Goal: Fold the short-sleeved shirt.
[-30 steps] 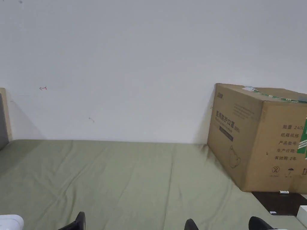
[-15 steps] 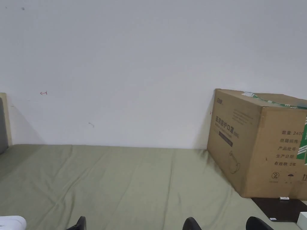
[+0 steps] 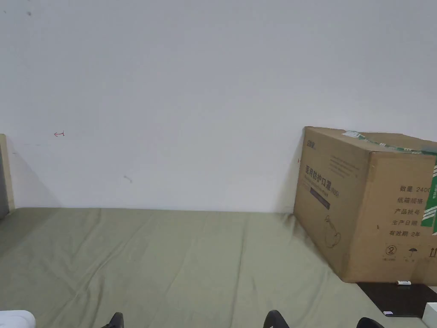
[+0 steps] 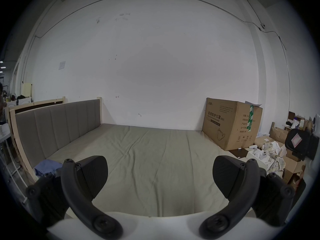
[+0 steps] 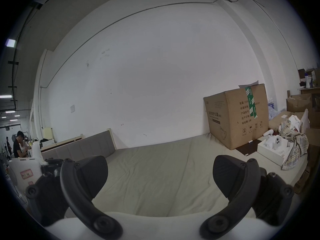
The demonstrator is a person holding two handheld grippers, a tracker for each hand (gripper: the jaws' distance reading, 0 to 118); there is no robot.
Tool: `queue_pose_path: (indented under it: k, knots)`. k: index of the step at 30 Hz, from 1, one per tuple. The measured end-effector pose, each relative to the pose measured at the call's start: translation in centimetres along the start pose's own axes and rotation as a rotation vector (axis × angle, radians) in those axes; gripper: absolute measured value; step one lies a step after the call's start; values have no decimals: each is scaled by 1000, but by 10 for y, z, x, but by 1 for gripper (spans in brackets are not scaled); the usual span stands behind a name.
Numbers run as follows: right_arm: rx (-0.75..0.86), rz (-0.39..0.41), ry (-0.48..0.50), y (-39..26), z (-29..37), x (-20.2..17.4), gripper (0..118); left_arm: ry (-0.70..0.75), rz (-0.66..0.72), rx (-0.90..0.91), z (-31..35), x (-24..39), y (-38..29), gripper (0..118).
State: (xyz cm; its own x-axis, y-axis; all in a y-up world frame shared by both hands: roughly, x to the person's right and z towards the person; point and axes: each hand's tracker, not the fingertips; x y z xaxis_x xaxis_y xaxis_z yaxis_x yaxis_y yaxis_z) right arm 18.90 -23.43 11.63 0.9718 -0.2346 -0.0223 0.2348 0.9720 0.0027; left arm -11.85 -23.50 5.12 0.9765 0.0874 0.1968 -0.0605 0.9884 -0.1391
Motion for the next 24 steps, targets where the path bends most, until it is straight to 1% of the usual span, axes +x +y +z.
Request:
queue_pose_path:
  k: [8,10,14,19,22,24]
  knots:
    - [-17,57,-48,-3,-20,6,118,17,13,-20,-9,-5,-2,118]
    - [-20,60,-56,-4,-24,6,118,17,8,-22,-10,-5,-2,118]
    - [-19,58,-43,-4,-26,5,118,27,-8,-28,-14,-4,-3,118]
    - [-31,90,-52,-5,-37,4,118,20,-12,-40,-20,-1,-2,118]
    - [-40,84,-62,-6,-39,6,118,10,-17,-47,-21,0,-4,118]
    - [-43,64,-56,-6,-39,7,118,12,-29,-54,-22,1,-4,118]
